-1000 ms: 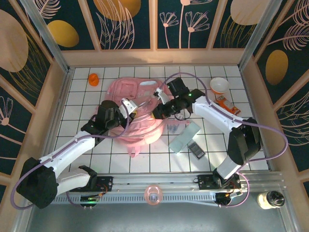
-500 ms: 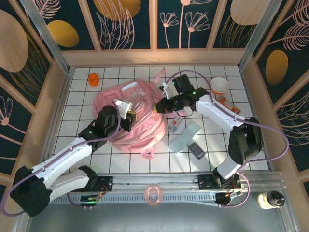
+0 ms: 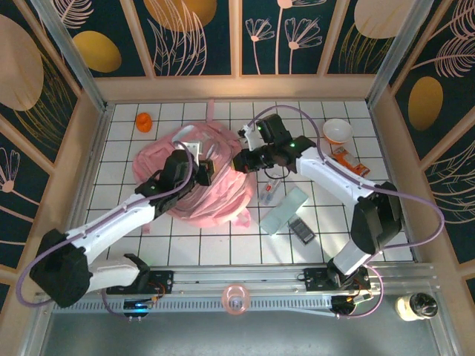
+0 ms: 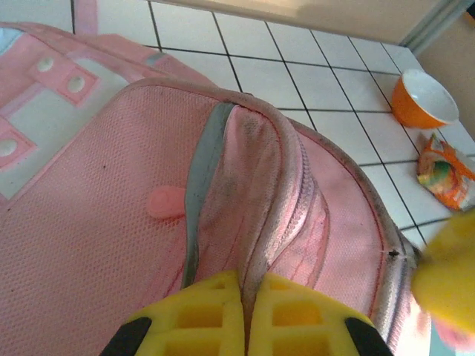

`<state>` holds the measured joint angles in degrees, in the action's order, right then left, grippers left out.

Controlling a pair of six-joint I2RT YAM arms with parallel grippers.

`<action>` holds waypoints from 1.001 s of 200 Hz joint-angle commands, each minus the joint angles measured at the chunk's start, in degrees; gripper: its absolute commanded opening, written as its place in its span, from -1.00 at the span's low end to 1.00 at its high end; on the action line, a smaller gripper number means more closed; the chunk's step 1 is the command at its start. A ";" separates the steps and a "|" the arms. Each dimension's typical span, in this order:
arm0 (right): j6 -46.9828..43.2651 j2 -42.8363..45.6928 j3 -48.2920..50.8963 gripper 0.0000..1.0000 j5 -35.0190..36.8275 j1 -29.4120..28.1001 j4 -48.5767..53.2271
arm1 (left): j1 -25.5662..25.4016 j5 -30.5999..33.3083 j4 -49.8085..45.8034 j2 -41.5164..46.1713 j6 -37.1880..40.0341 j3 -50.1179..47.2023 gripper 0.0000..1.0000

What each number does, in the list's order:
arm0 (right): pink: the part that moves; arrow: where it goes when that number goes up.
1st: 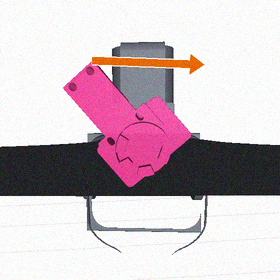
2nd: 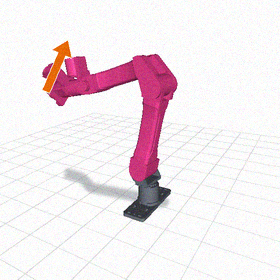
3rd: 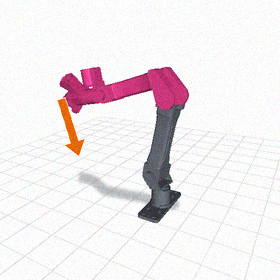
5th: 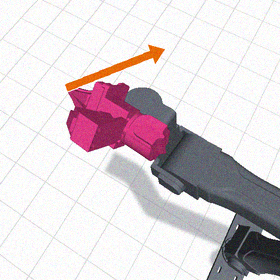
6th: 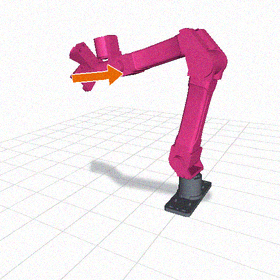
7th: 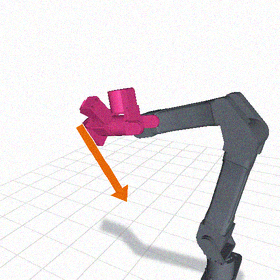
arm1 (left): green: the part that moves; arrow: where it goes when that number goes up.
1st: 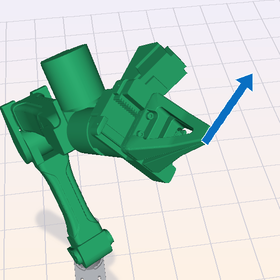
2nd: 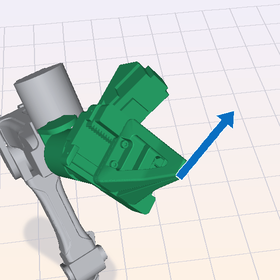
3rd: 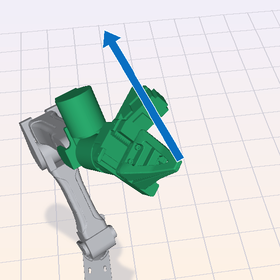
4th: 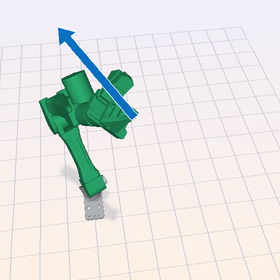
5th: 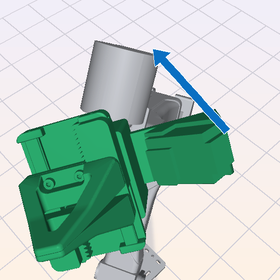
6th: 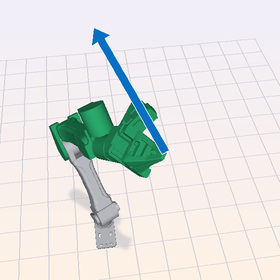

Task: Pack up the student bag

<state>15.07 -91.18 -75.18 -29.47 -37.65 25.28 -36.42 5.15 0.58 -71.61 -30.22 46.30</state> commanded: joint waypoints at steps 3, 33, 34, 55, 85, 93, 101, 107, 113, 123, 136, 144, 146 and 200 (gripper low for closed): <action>3.61 4.85 2.02 -1.00 -2.17 -3.38 -0.53 | 0.73 8.57 7.26 -3.76 -2.78 6.00 -1.00; 7.52 6.05 4.02 -1.00 -1.73 -6.03 -2.67 | 0.66 10.08 6.49 -7.24 -1.69 8.34 -1.00; 7.69 6.03 4.09 -1.00 -1.73 -6.16 -2.77 | 0.70 10.07 6.52 -7.28 -1.69 8.39 -1.00; 12.33 6.55 7.71 -1.00 -0.42 -8.64 -6.77 | 0.67 9.02 7.51 -7.50 -2.38 9.08 -1.00; 17.40 8.27 11.83 -0.74 0.78 -10.09 -12.99 | 0.71 3.84 10.84 -6.51 0.15 8.94 -1.00; 17.54 9.62 12.51 -0.49 1.48 -9.76 -13.93 | 0.65 2.73 11.38 -5.82 1.81 8.46 -1.00; 17.70 11.40 13.20 -0.28 2.34 -8.96 -14.63 | 0.78 1.37 11.99 -5.03 4.10 7.66 -1.00; 17.99 12.87 13.86 -0.18 2.78 -8.12 -15.31 | 0.78 0.02 12.58 -4.31 6.30 6.94 -1.00; 18.42 14.54 14.89 -0.12 2.92 -7.05 -16.28 | 0.91 -1.81 12.94 -3.59 8.39 6.27 -1.00; 19.97 17.48 17.24 -0.06 2.78 -4.80 -18.63 | 1.49 -5.11 12.81 -2.82 12.02 5.80 -1.00; 23.24 21.18 20.89 0.00 1.69 -1.36 -22.51 | 1.92 -9.97 11.81 -1.97 17.69 5.47 -1.00; 25.49 23.05 23.25 0.02 0.53 0.54 -24.95 | 1.97 -13.10 11.26 -1.33 21.52 5.13 -1.00; 26.05 23.47 23.81 0.02 0.35 1.02 -25.53 | 2.06 -13.82 11.17 -1.16 22.40 5.01 -1.00; 32.45 21.99 25.96 0.10 -4.23 2.93 -33.46 | 2.25 -23.76 8.63 3.31 41.12 2.13 -1.00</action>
<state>42.87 -66.61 -48.95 -30.06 -33.95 -1.63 -34.06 -10.48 2.87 -71.94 -0.43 47.22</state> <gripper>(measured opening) 0.542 0.050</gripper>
